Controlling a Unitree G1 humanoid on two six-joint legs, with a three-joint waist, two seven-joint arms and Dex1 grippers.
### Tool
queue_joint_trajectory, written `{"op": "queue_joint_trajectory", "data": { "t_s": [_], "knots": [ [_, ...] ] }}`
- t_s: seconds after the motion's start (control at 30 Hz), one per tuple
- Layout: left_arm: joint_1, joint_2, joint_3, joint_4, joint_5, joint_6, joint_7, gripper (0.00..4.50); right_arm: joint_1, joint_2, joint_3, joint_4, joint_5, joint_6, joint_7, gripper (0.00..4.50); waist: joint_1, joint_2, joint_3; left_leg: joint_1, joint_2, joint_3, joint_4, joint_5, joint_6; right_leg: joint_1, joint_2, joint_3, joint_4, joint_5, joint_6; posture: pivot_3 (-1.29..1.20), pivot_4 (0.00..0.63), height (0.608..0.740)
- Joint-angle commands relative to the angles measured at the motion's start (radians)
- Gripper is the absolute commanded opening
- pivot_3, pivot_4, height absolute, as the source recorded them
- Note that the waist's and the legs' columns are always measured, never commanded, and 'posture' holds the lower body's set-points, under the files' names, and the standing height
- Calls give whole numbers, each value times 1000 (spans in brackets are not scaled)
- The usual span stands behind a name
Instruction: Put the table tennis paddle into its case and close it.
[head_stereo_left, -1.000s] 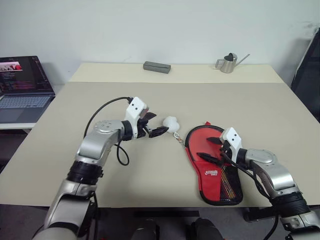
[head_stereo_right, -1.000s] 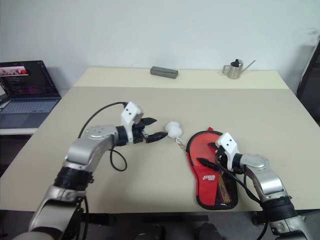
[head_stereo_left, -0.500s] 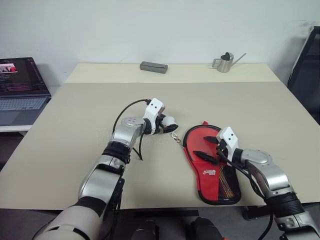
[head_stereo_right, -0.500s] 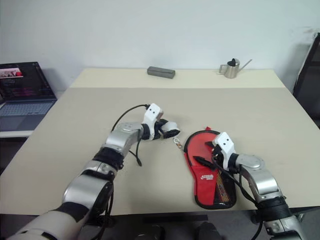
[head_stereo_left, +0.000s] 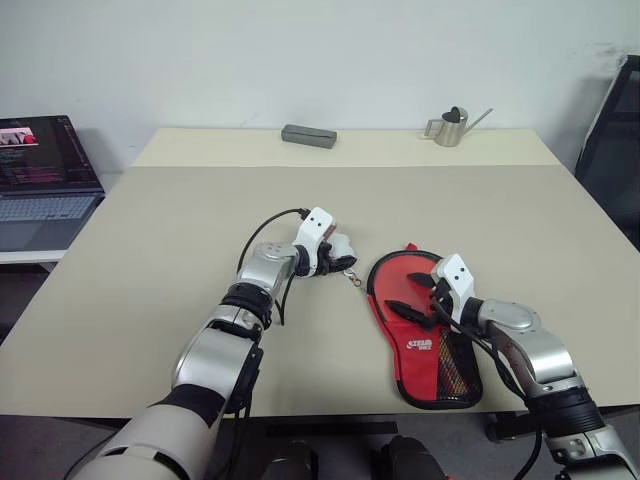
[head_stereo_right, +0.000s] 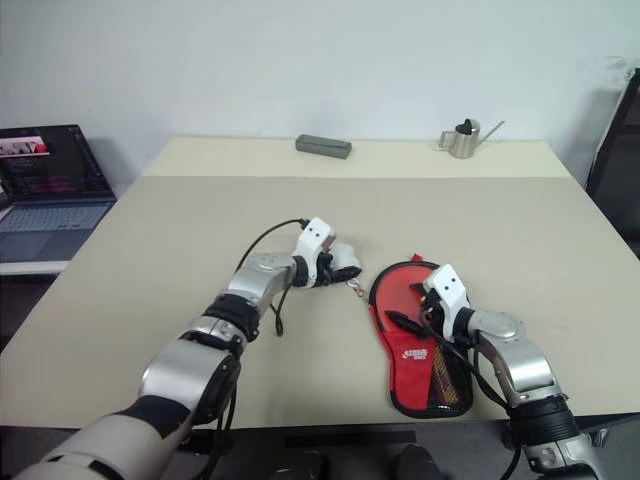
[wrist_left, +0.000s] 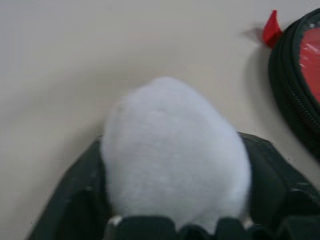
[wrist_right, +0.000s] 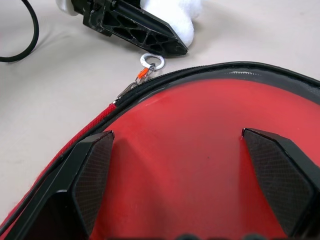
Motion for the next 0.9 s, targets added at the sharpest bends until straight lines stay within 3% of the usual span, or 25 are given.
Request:
{"op": "queue_joint_trajectory", "data": {
  "t_s": [0.03, 0.17, 0.27, 0.57, 0.73, 0.9],
  "knots": [
    [31, -1, -2, -40, 9, 14, -38, 2201, 20, 0, 5, -7, -16, 25, -17, 4500, 0, 0, 0, 0, 0, 0, 0, 0, 0, 0, 0, 0, 0, 0, 0, 0, 150, 740],
    [81, 20, 6, -151, -6, 54, -75, 869, 24, -1, 10, -30, -15, 54, -30, 4500, 0, 0, 0, 0, 0, 0, 0, 0, 0, 0, 0, 0, 0, 0, 0, 0, 150, 740],
    [119, 30, 9, -251, -21, 104, -97, 337, 38, -10, 23, -50, -12, 54, -10, 4500, -1, 0, 0, 0, 0, 0, 0, 0, 0, 0, 0, 0, 0, 0, 0, 0, 150, 740],
    [163, 66, 15, -437, -39, 210, -124, 323, 43, -16, 77, -11, -62, 79, -4, 4500, -1, -2, -2, 0, 0, -1, 0, 0, 0, 0, 0, 0, 0, 0, 0, 0, 150, 740],
    [124, 87, 5, -419, -35, 201, -169, 323, 17, 3, 115, 40, -101, 112, -30, 4500, -4, -2, -4, 3, 1, 0, 0, 0, 0, 3, 1, 0, 0, 0, 0, 0, 150, 740],
    [60, 85, -26, -320, 2, 127, -197, 323, 0, 29, 130, 92, -129, 153, -69, 4500, -2, -2, -5, 17, 1, -2, -1, 0, 0, 19, 1, -2, -4, -3, 4, 0, 150, 740]
  ]
}}
